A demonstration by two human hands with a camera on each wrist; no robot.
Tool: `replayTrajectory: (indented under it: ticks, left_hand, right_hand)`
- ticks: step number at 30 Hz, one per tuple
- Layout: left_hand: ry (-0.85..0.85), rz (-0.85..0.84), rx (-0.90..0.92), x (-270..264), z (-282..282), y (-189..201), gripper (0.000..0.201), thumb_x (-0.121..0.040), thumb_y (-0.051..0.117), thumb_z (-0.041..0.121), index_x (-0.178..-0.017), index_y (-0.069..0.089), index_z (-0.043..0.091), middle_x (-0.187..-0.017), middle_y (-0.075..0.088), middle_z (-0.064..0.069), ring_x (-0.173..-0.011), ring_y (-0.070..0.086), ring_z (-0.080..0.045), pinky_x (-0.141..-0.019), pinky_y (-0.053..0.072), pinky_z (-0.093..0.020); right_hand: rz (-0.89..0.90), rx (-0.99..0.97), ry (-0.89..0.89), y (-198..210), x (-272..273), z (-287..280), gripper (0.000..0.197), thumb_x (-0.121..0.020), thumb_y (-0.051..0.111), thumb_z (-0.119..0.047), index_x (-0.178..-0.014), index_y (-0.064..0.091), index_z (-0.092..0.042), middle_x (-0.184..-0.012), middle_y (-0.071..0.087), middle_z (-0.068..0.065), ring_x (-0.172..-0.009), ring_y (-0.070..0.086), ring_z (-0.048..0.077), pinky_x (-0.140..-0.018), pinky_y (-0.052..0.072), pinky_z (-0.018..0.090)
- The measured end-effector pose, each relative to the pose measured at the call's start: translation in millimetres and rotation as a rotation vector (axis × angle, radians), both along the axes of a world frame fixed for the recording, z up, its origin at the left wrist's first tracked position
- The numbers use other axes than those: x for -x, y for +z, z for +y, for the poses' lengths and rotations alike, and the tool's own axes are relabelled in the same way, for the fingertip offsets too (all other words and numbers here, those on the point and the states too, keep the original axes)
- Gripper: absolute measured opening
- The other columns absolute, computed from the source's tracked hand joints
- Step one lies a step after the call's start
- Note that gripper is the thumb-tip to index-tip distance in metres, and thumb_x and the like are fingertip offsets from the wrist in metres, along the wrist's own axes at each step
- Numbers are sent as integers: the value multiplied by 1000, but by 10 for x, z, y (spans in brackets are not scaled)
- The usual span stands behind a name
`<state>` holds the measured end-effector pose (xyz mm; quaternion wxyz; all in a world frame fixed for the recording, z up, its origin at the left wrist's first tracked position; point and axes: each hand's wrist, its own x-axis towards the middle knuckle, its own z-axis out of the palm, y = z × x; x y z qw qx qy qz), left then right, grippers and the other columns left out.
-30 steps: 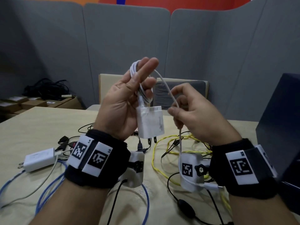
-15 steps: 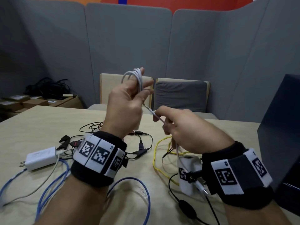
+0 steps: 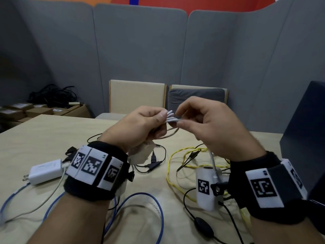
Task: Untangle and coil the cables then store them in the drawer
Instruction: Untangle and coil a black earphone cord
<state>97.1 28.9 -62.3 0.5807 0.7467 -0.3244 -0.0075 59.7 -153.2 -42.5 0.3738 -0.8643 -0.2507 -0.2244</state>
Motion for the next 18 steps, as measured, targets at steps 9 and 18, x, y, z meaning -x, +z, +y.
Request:
replayTrajectory:
  ticks: [9, 18]
  left_hand:
    - [92, -22, 168, -11, 100, 73, 32, -99, 39, 25, -84, 64, 14, -57, 42, 3, -51, 32, -6, -46, 24, -15]
    - [145, -93, -72, 26, 69, 65, 31, -102, 39, 16, -81, 61, 12, -59, 35, 5, -49, 32, -1, -47, 27, -12]
  right_hand:
    - [91, 154, -14, 61, 49, -128, 11, -88, 69, -26, -82, 61, -30, -64, 61, -4, -52, 52, 7, -58, 48, 33]
    - [23, 90, -119, 13, -55, -230, 22, -95, 59, -18, -83, 62, -36, -66, 59, -12, -57, 53, 6, -55, 45, 22]
